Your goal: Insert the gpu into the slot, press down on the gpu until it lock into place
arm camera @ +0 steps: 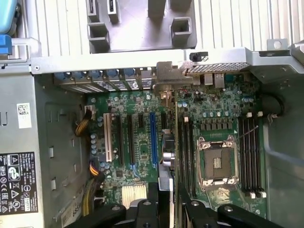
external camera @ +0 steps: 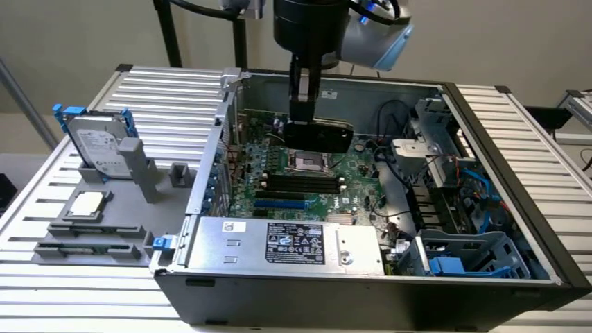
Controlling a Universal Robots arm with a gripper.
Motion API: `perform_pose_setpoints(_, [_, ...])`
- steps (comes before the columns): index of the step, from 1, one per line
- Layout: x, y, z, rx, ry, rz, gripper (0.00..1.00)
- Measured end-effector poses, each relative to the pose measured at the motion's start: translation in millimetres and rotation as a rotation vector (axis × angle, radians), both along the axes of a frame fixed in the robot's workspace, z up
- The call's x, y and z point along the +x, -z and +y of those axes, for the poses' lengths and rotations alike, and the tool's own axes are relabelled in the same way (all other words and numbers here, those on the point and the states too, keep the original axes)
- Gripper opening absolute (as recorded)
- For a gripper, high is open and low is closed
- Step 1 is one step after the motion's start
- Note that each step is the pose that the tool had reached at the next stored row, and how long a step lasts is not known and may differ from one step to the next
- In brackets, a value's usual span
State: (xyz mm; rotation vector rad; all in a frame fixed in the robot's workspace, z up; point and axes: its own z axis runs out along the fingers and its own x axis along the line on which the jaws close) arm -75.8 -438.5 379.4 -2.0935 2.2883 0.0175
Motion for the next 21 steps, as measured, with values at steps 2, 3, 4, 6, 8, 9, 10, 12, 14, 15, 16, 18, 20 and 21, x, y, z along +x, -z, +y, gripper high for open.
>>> perform_pose_setpoints(2, [-0.7, 3.6, -1.7, 0.0, 0.0, -0.0001, 0.26])
perform_pose_setpoints(3, [-1.0, 5.4, -2.9, 0.0, 0.0, -0.0001, 0.26])
perform_pose_setpoints(4, [-1.4, 7.2, -4.0, 0.0, -0.001, -0.0001, 0.26])
perform_pose_setpoints(6, [-2.1, 10.9, -6.3, -0.0001, -0.001, 0.0, 0.26])
perform_pose_setpoints(8, [-3.0, 14.5, -8.5, -0.0001, -0.001, 0.0, 0.26])
perform_pose_setpoints(9, [-3.5, 16.4, -9.5, 0.0, -0.001, -0.0001, 0.26])
perform_pose_setpoints(10, [-4.0, 18.2, -10.4, 0.0001, -0.001, -0.0001, 0.26])
perform_pose_setpoints(12, [-4.9, 21.7, -12.0, -0.0002, -0.002, 0.0, 0.26])
perform_pose_setpoints(14, [-5.9, 25.4, -13.4, -0.0001, -0.002, 0.0, 0.26])
perform_pose_setpoints(15, [-6.5, 27.2, -13.9, 0.0001, -0.003, 0.0, 0.26])
perform_pose_setpoints(16, [-7.1, 29.1, -14.4, 0.0003, -0.003, -0.0001, 0.26])
perform_pose_setpoints(18, [-8.4, 32.6, -15.4, 0.0004, -0.005, 0.0, 0.26])
perform_pose_setpoints(20, [-9.7, 36.3, -16.3, 0.0009, -0.007, 0.0, 0.26])
perform_pose_setpoints(21, [-10.4, 38.2, -16.7, 0.0012, -0.009, 0.0, 0.26])
